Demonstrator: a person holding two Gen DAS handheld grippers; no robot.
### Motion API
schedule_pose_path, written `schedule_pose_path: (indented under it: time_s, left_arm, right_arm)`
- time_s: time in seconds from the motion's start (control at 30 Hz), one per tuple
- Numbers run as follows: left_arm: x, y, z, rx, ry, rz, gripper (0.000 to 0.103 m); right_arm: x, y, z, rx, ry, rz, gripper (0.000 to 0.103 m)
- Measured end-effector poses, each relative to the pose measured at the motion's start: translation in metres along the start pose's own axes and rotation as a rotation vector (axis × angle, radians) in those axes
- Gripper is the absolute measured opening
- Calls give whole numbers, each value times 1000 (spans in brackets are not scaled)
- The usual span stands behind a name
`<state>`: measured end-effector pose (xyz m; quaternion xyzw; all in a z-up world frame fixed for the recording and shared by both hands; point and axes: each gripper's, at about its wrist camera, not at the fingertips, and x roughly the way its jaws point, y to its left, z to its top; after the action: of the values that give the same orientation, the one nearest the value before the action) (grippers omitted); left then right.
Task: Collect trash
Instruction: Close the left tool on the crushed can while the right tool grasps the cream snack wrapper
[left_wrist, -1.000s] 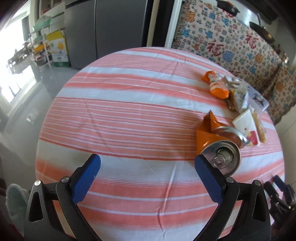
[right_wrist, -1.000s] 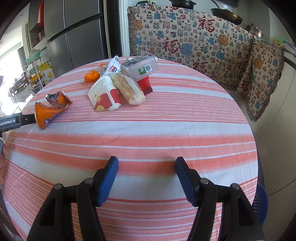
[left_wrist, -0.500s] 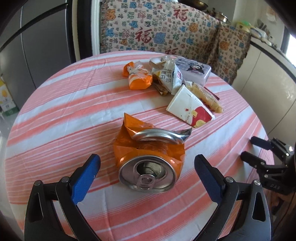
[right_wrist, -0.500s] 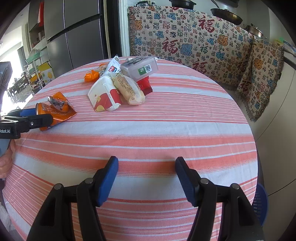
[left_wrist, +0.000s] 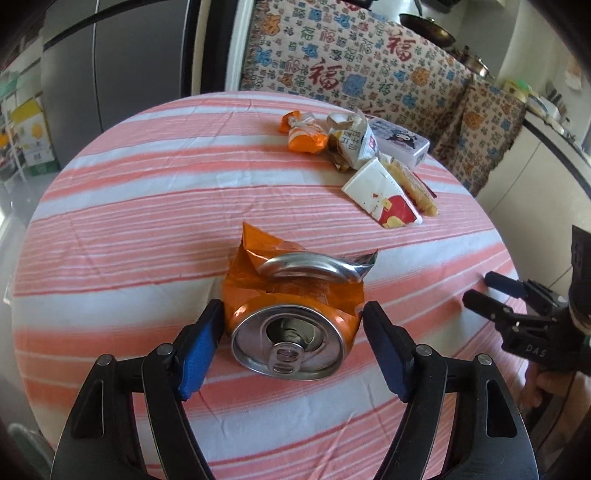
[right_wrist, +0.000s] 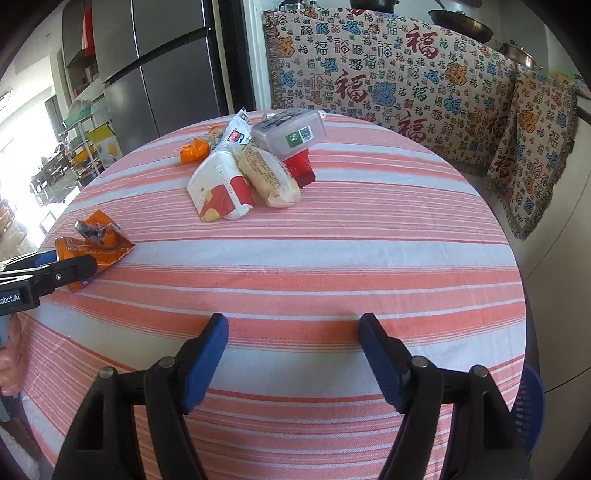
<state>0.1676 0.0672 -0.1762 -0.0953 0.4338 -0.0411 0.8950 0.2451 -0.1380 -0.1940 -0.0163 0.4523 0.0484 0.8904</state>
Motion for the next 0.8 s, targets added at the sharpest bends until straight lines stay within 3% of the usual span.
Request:
schedule_pose_path:
  time_s: [0.2,0.27,0.43,0.5,0.57,0.63,0.8]
  left_arm:
    - [0,-6,-3,-4,-13,35,77]
    - [1,-6,-2,-7,-12,39,77]
    - [0,-3,-1,-18,0,27,77]
    - [0,-2,-1,-24,2,23,77]
    - [-2,-2,-3,-20,2,25,77]
    - [-3,-3,-4,-17,2,22,77]
    - [-6,-6,-7,-29,7,1,77]
  right_arm:
    - [12,-19,43,22,41,55,68]
    - [20,-13,62,-30,55,74,61]
    - [44,16,96,-170,73,38,60]
    - [55,23,104,-202,80,4,49]
    - [64,26,105,-214,103,-8,31]
    - [64,22,104,-195,106,-13,24]
    - [36,-13,87,-24,125,61,20]
